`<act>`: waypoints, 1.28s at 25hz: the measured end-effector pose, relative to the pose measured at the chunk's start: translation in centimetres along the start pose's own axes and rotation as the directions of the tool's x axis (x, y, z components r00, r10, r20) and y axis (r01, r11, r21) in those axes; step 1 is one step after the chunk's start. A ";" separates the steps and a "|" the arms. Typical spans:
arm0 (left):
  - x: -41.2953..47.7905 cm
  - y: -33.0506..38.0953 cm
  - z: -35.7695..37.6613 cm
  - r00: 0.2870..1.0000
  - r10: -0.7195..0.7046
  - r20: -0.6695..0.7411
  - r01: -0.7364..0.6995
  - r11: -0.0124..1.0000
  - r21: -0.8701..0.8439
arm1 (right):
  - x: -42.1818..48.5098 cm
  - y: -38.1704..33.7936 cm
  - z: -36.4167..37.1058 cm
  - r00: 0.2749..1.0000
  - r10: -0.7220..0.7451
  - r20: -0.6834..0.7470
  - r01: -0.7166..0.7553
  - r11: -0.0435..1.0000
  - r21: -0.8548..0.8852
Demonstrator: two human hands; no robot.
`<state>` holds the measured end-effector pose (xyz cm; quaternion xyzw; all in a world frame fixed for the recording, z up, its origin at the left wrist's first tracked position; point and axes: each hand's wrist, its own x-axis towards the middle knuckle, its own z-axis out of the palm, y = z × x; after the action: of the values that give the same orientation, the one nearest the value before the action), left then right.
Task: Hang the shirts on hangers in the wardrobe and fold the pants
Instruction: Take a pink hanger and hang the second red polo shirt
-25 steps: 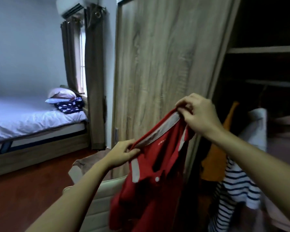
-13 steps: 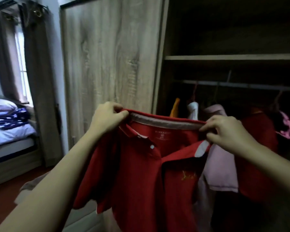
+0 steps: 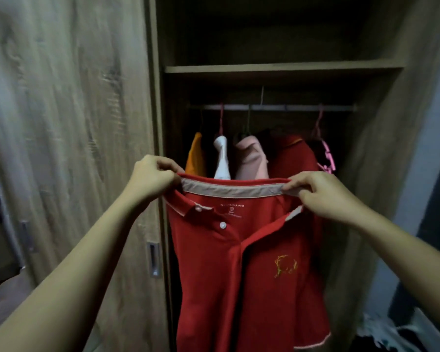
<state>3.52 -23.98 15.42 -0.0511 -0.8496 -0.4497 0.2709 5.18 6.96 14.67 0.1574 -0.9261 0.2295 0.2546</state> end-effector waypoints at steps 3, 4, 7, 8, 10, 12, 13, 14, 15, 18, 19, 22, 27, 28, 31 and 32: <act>0.3 0.9 2.0 0.946 0.050 0.320 -0.022 0.995 -0.093 | -0.1 1.4 -1.4 0.999 0.019 -0.036 -0.019 1.000 -0.019; 0.6 1.4 3.1 0.916 0.080 0.394 -0.036 0.992 -0.119 | 0.1 2.1 -1.7 0.999 0.025 -0.030 -0.026 0.999 -0.033; 2.1 3.4 7.8 0.935 0.159 0.316 -0.135 0.986 -0.096 | 0.6 3.5 -1.8 0.999 0.003 0.035 0.000 0.996 -0.084; 2.7 4.3 9.6 0.945 0.179 0.273 -0.162 0.983 -0.083 | 0.7 4.0 -1.7 0.999 -0.005 0.047 0.009 0.996 -0.094; 3.7 6.3 13.0 0.942 0.222 0.250 -0.199 0.973 -0.113 | 0.7 4.7 -1.8 0.999 -0.011 0.049 0.016 0.995 -0.102; 4.8 8.8 16.8 0.924 0.257 0.282 -0.216 0.961 -0.170 | 0.7 5.8 -2.6 1.000 0.007 0.025 -0.005 0.996 -0.088; 5.4 10.1 18.7 0.915 0.266 0.304 -0.221 0.959 -0.175 | 0.7 6.5 -3.1 1.000 0.012 0.015 -0.011 0.997 -0.081; 5.9 11.4 20.6 0.908 0.264 0.325 -0.215 0.960 -0.181 | 0.7 7.2 -3.6 1.000 0.015 0.011 -0.014 0.997 -0.077; 6.6 12.6 22.5 0.905 0.251 0.344 -0.191 0.961 -0.198 | 0.6 7.9 -4.1 1.000 0.014 0.011 -0.013 0.997 -0.080; 8.9 15.9 27.8 0.896 0.180 0.405 -0.072 0.961 -0.269 | 0.6 9.5 -5.2 1.000 -0.010 0.026 0.013 0.993 -0.117; 9.8 17.0 29.7 0.885 0.166 0.435 -0.027 0.951 -0.309 | 0.6 10.1 -5.6 1.000 -0.019 0.018 0.021 0.992 -0.124; 12.5 19.0 34.9 0.871 0.111 0.479 0.061 0.943 -0.328 | 1.0 11.7 -6.8 1.000 -0.015 0.011 0.016 0.993 -0.119; 15.4 20.1 39.8 0.836 -0.064 0.546 0.195 0.963 -0.185 | 2.2 13.2 -7.9 0.998 -0.040 0.050 0.045 0.994 -0.098; 15.7 20.2 40.5 0.813 -0.086 0.576 0.242 0.950 -0.199 | 2.4 13.6 -7.9 0.997 -0.045 0.059 0.051 0.995 -0.091; 16.8 19.7 42.0 0.767 -0.138 0.626 0.386 0.879 -0.279 | 2.8 14.5 -7.6 0.996 -0.058 0.064 0.063 0.996 -0.065; 17.4 19.4 42.4 0.761 -0.150 0.631 0.424 0.851 -0.309 | 2.9 14.8 -7.5 0.996 -0.058 0.061 0.061 0.997 -0.056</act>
<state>-22.40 18.33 19.44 -0.1115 -0.7657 -0.6260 -0.0966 -0.29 22.76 16.84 0.1844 -0.9343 0.1903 0.2384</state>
